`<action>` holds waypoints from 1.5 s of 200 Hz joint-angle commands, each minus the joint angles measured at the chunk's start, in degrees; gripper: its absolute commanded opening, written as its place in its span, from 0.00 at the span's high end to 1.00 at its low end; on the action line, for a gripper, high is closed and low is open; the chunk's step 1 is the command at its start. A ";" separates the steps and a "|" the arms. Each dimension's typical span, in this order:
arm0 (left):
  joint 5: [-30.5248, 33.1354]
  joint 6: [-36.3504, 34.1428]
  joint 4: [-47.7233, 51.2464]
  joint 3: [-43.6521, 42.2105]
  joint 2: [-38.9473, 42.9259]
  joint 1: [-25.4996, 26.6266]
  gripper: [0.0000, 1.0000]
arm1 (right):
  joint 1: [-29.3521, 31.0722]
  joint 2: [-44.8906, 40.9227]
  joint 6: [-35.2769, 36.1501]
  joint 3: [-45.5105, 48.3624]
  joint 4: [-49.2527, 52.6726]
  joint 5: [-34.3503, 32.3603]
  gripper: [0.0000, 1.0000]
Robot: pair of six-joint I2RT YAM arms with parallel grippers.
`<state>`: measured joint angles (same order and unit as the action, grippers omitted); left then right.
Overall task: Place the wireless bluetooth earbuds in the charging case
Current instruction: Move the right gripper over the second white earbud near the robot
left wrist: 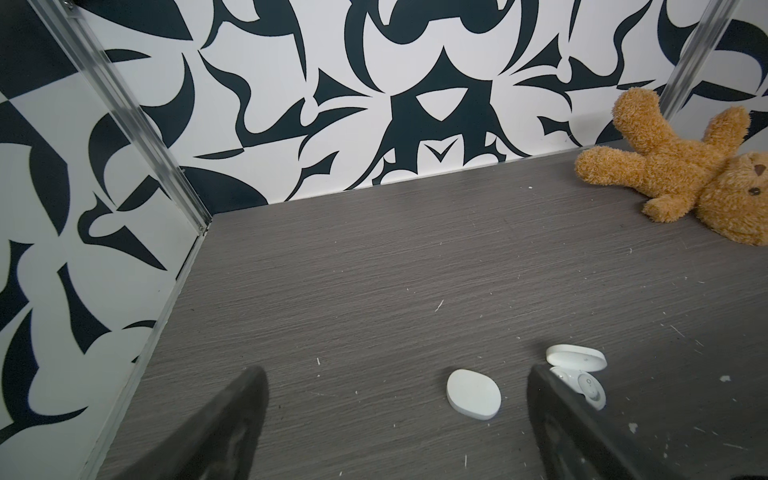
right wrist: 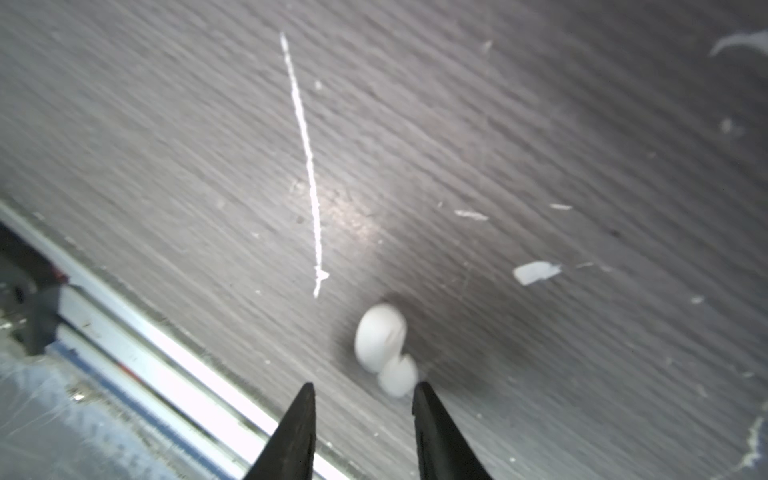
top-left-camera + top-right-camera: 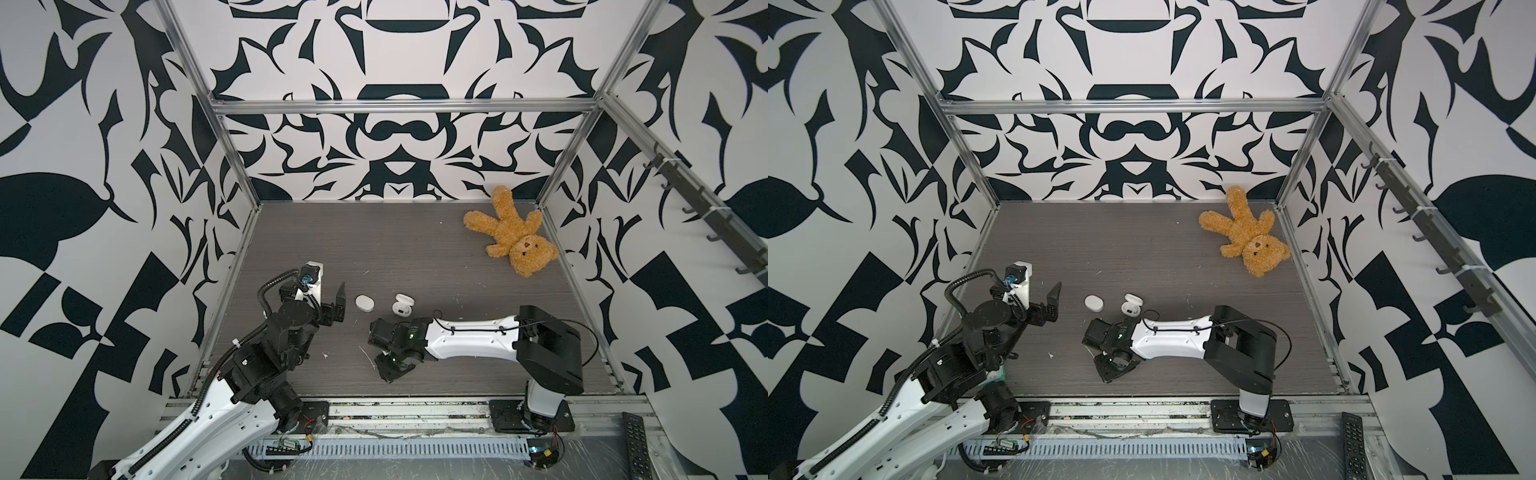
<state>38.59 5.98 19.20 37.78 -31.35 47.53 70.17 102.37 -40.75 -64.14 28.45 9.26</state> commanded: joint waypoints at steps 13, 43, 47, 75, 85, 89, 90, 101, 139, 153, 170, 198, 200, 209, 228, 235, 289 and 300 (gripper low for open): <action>-0.26 0.05 -0.23 -0.67 0.42 -0.24 0.01 | -1.85 -7.24 1.78 -1.52 1.20 0.01 0.58; -0.44 0.08 -0.14 -0.65 0.42 -0.18 0.01 | -4.32 -7.23 5.34 -1.95 4.37 -0.08 0.57; -0.44 0.09 -0.05 -0.68 0.42 -0.23 0.01 | -4.54 -7.06 5.77 -1.95 4.60 -0.23 0.57; -0.52 0.15 0.02 -0.69 0.38 -0.20 0.01 | -4.89 -5.59 10.71 -3.08 6.69 -1.50 0.58; -0.44 0.10 0.04 -0.69 0.37 -0.20 0.01 | -4.85 -4.98 12.10 -4.41 8.54 -3.38 0.58; -0.44 0.11 0.00 -0.69 0.33 -0.18 0.01 | -4.61 -4.82 12.29 -4.88 8.76 -3.85 0.58; -0.44 0.14 0.02 -0.69 0.33 -0.17 0.01 | -4.56 -4.73 12.33 -5.09 8.79 -3.96 0.58; -0.30 0.06 0.00 -0.57 0.24 -0.21 0.01 | -3.91 -4.48 12.62 -5.76 8.57 -4.45 0.58; 0.59 0.03 -0.02 -0.57 0.90 -0.23 0.01 | -1.96 -2.44 12.36 -7.50 8.30 -7.51 0.57; 0.72 -0.08 -0.21 -0.69 1.03 -0.22 0.01 | -1.00 -1.19 12.32 -8.73 8.65 -8.03 0.58; 0.71 -0.04 -0.19 -0.69 1.02 -0.21 0.01 | 0.29 0.39 12.28 -10.13 9.18 -9.32 0.59; 0.70 0.00 -0.09 -0.56 1.16 -0.22 0.01 | 1.03 3.11 11.93 -12.11 11.38 -11.05 0.62; 0.72 -0.02 -0.05 -0.59 1.13 -0.17 0.01 | 1.11 3.21 11.93 -12.21 11.55 -11.18 0.62; 0.83 0.00 -0.05 -0.54 1.26 -0.24 0.01 | 1.51 3.68 11.84 -12.49 11.70 -11.43 0.62; 0.96 -0.01 -0.09 -0.63 1.38 -0.20 0.01 | 2.42 4.46 11.90 -13.53 12.63 -12.76 0.63; 0.96 -0.07 -0.06 -0.62 1.42 -0.20 0.01 | 2.68 4.73 11.92 -13.85 12.98 -13.43 0.63; 1.25 -0.02 -0.11 -0.58 1.65 -0.23 0.01 | 4.58 7.40 12.35 -16.05 15.01 -16.61 0.67; 1.33 -0.09 -0.08 -0.58 1.65 -0.20 0.01 | 4.68 7.82 12.36 -16.32 15.43 -17.07 0.68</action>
<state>38.79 5.96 19.20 37.78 -30.41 47.53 74.02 110.26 -28.86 -78.17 41.06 -4.78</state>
